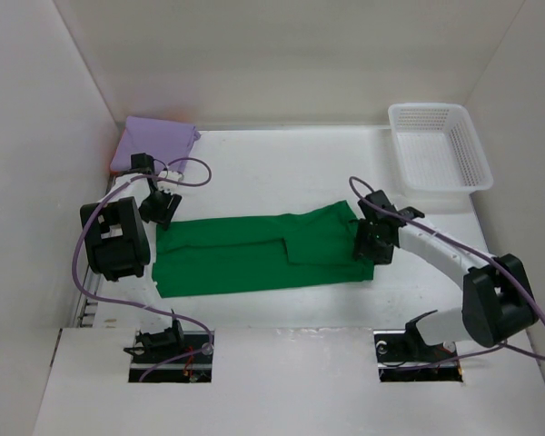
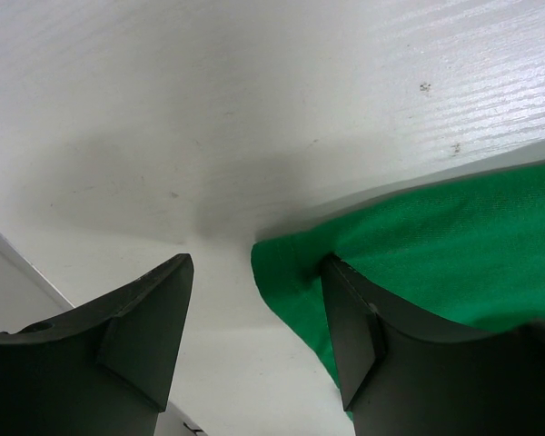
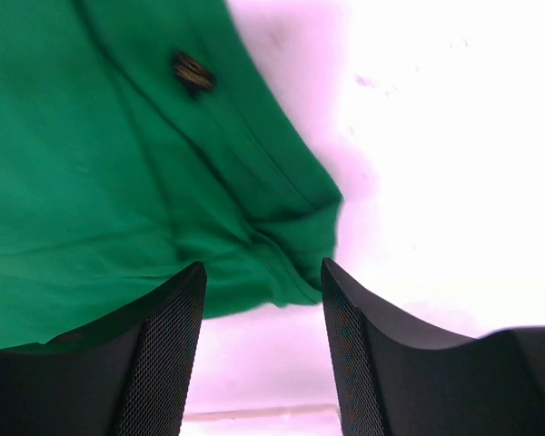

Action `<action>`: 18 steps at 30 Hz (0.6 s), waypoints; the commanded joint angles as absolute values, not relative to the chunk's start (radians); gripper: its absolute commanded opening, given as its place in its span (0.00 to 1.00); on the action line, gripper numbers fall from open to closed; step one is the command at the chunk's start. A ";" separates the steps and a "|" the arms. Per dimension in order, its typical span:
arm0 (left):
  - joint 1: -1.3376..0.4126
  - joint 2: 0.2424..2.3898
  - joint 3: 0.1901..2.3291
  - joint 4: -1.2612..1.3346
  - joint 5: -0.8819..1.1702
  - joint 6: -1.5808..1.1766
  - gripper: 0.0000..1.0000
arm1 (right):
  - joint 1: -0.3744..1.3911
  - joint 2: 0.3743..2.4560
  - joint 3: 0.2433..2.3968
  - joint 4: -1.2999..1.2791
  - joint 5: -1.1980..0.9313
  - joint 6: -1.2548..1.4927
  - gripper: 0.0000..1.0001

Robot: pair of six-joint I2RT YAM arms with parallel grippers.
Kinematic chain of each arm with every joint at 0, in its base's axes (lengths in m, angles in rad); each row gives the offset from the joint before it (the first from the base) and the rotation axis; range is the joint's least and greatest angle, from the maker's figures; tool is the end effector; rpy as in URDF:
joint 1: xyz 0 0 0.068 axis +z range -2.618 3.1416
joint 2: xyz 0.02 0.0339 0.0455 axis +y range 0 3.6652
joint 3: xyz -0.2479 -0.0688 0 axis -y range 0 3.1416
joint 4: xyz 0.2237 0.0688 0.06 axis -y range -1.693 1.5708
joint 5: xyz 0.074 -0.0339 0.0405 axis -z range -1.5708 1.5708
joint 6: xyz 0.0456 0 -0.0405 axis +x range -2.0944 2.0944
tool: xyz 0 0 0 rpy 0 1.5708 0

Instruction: Fold and stack the t-shirts

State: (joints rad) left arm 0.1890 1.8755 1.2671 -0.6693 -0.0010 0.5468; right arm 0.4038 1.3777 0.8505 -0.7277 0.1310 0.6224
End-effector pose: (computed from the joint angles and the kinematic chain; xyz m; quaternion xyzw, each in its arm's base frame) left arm 0.3406 0.0652 0.1569 0.1760 0.9735 0.0530 0.1361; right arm 0.2166 0.0861 0.1828 0.1177 0.9784 0.0207 0.1685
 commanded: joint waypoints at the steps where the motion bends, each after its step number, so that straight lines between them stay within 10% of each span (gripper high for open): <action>1: 0.194 1.858 1.273 -0.673 -0.017 0.557 0.57 | 0.400 1.365 0.833 -0.790 0.152 0.689 0.59; 12: 0.203 1.871 1.261 -0.664 -0.008 0.551 0.57 | 0.381 1.503 0.825 -0.744 0.014 0.701 0.56; 18: 0.235 1.856 1.258 -0.673 -0.008 0.555 0.57 | 0.377 1.540 0.847 -0.724 0.008 0.681 0.14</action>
State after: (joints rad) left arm 0.2073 1.8755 1.2667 -0.6697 -0.0006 0.5468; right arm 0.3809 1.5249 0.8288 -0.7681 0.0093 0.6827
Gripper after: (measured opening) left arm 0.567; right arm 0.185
